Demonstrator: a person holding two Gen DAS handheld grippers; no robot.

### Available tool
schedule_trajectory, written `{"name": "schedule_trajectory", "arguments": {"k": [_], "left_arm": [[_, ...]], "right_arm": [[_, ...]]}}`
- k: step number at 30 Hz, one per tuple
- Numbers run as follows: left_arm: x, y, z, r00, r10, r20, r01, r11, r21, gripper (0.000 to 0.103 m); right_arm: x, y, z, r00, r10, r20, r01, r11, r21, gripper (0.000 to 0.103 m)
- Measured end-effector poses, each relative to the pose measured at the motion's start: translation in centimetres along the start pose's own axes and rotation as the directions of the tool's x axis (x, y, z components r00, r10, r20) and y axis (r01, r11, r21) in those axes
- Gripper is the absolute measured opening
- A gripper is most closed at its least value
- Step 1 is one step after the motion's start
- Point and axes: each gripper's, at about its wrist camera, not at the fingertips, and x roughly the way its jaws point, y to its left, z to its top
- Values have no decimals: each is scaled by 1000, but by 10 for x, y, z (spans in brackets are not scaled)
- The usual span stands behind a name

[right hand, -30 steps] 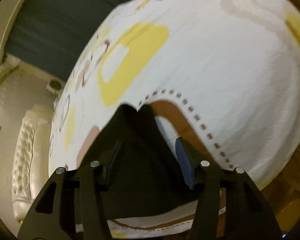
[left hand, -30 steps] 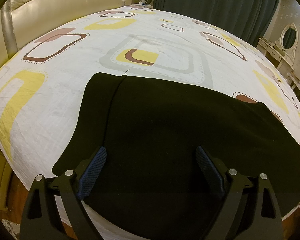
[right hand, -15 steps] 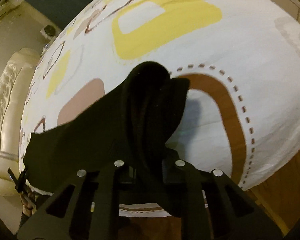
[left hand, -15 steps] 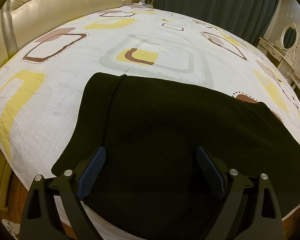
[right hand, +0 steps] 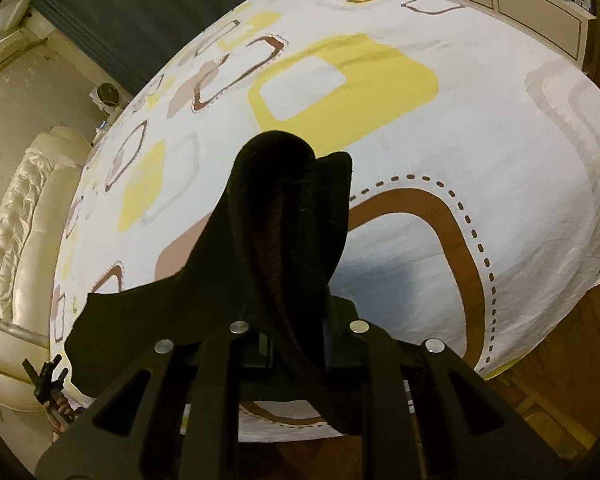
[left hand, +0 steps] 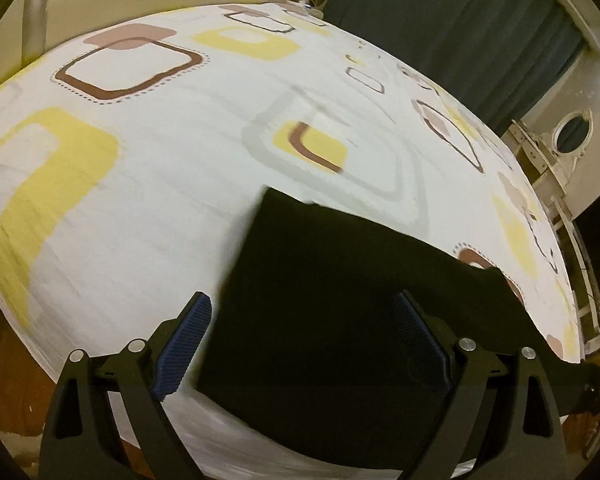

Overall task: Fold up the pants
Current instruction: 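Hold the cuff up with the right gripper while the left gripper smooths the pants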

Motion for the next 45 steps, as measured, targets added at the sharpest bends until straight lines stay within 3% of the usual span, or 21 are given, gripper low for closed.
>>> {"name": "schedule_trajectory", "arguments": {"k": [8,10,16,23,34,41,45], "left_arm": [[9,9,-1,998,51,-25,-49,997,65,91],[1,1,-3,996,89,28,-92,991,99,91],[-30,-36,-1,994,19,112,-39,982,183,91],[-9,-52,-15,1000,-12,19,8,984,178,91],[13,-55,-35,998,51,-39,-40,971,238,91],[17,-55,-38,997,61,-47,-48,969,241,91],[17,-54,-36,997,55,-50,-42,972,232,91]], "right_arm": [[-28,35,0,995,84,51,-84,996,11,15],[-37,51,0,993,98,60,-98,995,-8,15],[-53,98,1,991,114,76,-109,992,-69,15],[-66,140,4,987,137,88,-127,985,-113,15],[-80,208,-8,976,201,85,-183,965,-186,15],[-59,267,-25,971,234,44,-217,946,-239,15],[-34,299,-41,977,213,27,-198,941,-274,15]]}}
